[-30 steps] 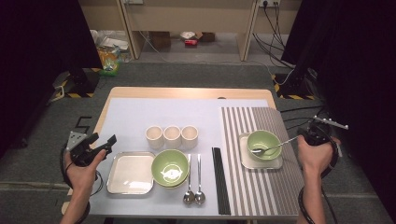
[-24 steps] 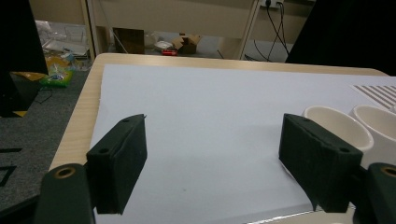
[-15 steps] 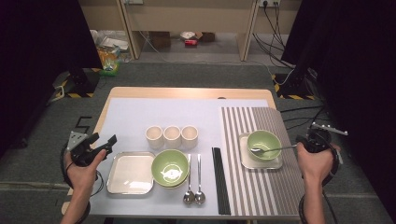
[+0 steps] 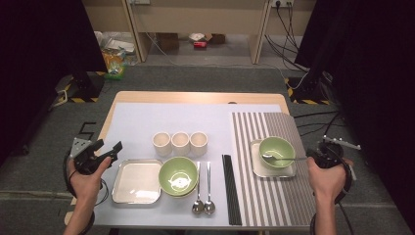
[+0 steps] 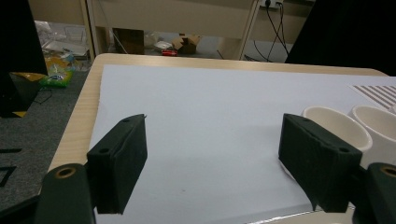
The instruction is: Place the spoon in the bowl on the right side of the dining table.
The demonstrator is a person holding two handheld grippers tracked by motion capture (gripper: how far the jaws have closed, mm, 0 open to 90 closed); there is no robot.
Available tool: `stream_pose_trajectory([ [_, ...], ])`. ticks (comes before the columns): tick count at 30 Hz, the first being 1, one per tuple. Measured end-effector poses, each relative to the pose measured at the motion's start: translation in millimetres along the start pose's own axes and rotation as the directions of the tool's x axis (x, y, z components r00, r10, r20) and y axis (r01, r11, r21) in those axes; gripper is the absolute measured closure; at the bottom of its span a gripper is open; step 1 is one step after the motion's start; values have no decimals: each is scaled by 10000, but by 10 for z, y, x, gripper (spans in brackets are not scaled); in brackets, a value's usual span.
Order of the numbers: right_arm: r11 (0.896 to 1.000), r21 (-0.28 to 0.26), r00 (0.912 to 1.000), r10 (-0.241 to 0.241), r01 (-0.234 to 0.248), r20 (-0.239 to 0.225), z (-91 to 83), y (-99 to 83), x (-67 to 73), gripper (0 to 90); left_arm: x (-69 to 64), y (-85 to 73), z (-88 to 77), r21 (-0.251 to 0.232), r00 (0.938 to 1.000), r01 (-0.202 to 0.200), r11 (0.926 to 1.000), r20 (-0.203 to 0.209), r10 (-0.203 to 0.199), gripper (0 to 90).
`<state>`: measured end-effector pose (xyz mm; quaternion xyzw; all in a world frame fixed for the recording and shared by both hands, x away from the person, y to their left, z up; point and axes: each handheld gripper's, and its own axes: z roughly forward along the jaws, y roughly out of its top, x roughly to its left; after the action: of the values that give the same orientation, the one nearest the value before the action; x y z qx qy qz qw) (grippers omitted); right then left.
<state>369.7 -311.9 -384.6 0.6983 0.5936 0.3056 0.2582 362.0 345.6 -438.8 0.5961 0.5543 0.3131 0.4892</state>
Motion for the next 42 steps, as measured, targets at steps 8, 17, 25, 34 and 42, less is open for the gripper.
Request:
stream_pose_trajectory([
  [8,9999,111,9999,11,-9,-153,-31,-53,66,900,2,2,-3,-15,10000,-5,10000,0,5,229],
  [17,9997,218,9997,73,-68,-248,-61,-101,96,900,0,4,-3,-32,10000,-4,10000,3,4,229],
  [25,9988,-496,9998,11,-21,-205,-121,110,69,898,5,11,-11,-42,10000,1,10000,7,-1,229],
  [34,9996,140,9996,242,-244,109,-7,122,-68,899,2,6,-6,-31,10000,20,10000,-3,-20,229],
  [42,9988,466,9999,118,-121,81,-14,5,-35,900,1,5,-7,-30,10000,4,10000,6,-4,229],
])
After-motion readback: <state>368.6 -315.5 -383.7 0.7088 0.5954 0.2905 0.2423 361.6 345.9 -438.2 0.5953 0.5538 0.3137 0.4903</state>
